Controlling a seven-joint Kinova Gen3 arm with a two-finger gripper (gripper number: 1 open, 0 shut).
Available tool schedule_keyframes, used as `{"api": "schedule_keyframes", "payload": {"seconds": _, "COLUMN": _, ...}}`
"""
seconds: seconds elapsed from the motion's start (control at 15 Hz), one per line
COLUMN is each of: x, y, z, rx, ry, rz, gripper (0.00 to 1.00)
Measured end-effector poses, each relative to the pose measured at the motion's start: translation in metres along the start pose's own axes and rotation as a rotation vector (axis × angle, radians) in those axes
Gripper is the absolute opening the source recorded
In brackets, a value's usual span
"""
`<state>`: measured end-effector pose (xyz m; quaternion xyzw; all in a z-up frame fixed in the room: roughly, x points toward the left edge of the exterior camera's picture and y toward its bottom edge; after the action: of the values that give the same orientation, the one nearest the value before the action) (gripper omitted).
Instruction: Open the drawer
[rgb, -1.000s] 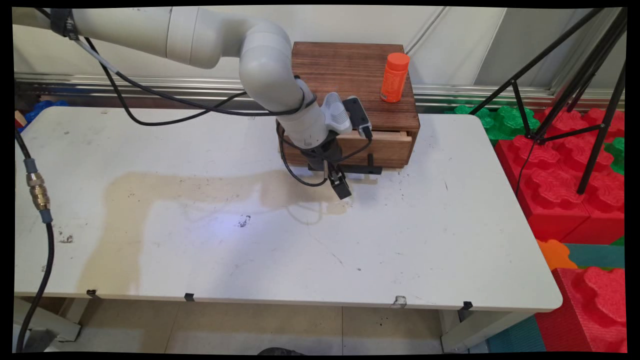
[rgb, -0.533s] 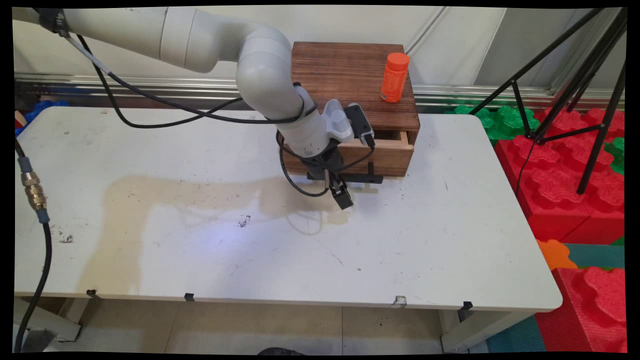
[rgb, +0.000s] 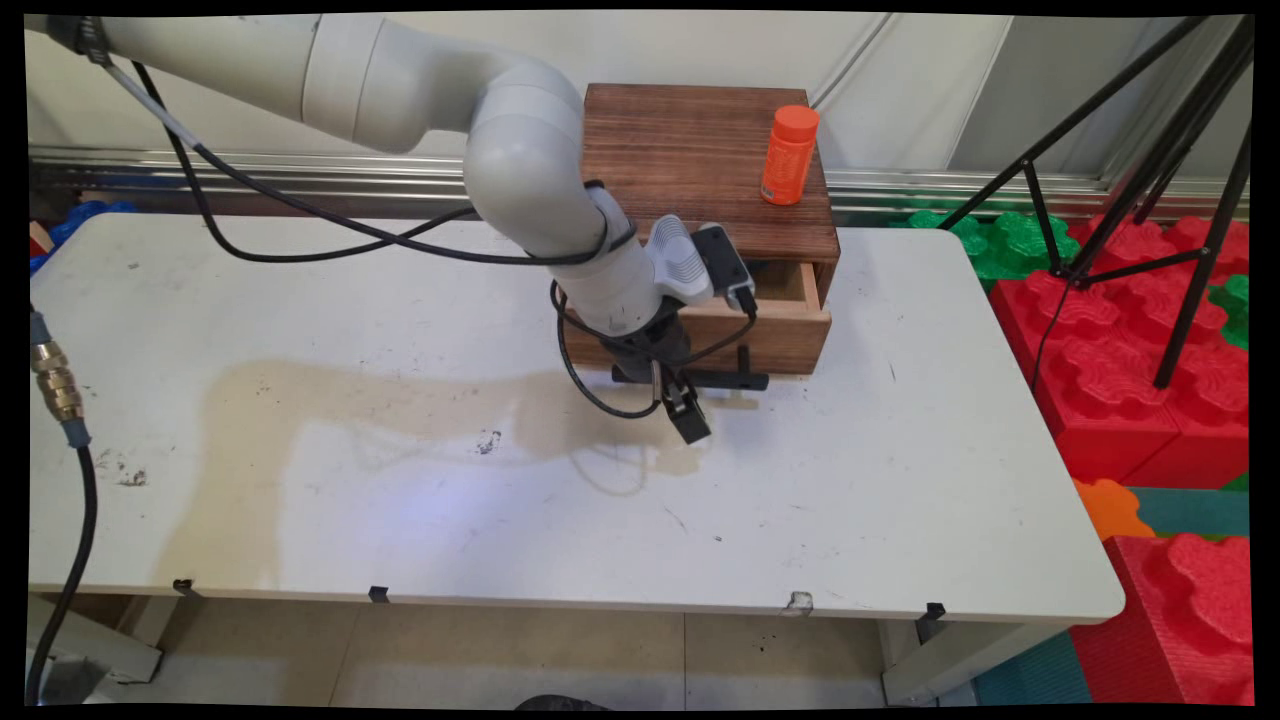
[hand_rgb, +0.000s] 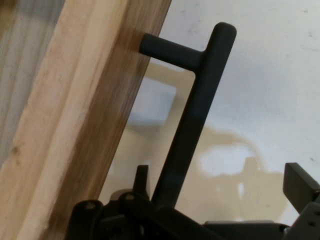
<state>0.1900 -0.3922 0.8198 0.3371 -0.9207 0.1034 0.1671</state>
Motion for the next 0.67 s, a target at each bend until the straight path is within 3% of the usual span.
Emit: {"api": "schedule_keyframes", "payload": {"seconds": 0.67, "x": -0.007, "y": 0.026, "z": -0.008, "rx": -0.03, "ry": -0.015, "rz": -0.005, "gripper": 1.0}}
